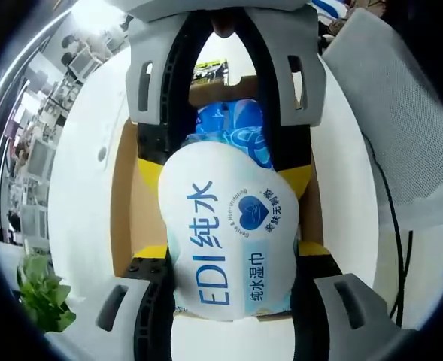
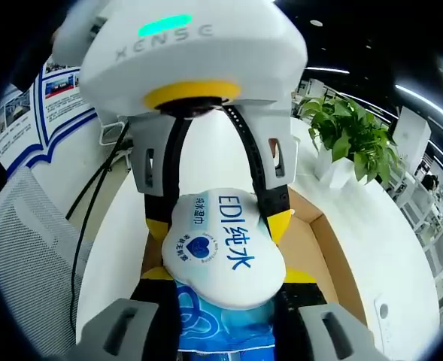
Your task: Operate the shoe box by opening the lid, removing the specified soft item, and placing it in the target area until the item is outside and the box remains undamaged.
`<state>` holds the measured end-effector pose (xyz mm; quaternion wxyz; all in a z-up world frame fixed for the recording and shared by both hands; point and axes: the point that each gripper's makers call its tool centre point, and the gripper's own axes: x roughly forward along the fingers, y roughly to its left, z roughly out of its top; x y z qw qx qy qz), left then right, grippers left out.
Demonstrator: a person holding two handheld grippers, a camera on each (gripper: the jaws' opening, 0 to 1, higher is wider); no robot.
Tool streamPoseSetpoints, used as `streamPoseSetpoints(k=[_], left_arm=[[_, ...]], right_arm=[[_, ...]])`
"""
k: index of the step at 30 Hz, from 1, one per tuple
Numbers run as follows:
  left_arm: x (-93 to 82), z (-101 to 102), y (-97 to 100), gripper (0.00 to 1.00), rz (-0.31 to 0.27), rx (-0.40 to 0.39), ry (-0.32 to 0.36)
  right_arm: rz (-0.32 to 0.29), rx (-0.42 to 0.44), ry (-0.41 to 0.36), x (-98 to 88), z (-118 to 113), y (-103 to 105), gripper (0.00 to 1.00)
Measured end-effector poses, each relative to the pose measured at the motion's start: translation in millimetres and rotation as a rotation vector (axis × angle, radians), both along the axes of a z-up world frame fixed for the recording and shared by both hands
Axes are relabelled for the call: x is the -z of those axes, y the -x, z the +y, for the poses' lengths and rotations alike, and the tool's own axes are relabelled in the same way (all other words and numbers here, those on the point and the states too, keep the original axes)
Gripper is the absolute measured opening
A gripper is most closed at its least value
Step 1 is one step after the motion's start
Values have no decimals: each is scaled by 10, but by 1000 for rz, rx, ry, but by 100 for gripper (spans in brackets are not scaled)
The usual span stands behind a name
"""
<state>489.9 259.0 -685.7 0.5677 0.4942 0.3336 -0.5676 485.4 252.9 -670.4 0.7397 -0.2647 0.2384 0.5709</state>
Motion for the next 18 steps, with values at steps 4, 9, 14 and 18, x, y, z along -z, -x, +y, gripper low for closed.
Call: streamPoseSetpoints(k=[4,9,14,18], left_arm=[[-48,-68,13,61,-7,2,-2],[-125,-167,42,61,-11,6,-10],[-180,-269,56,61,-10,10,-12],[-226,-384,74,61,-10,22,-16]], right_arm=[[-7,2,-4,-54,-65,12,43],[-12,5,-10,-132,-168,34,43],[-12,10,-14,-198,-283,53,43],[-12,18,-13,-237,-384,73,43]])
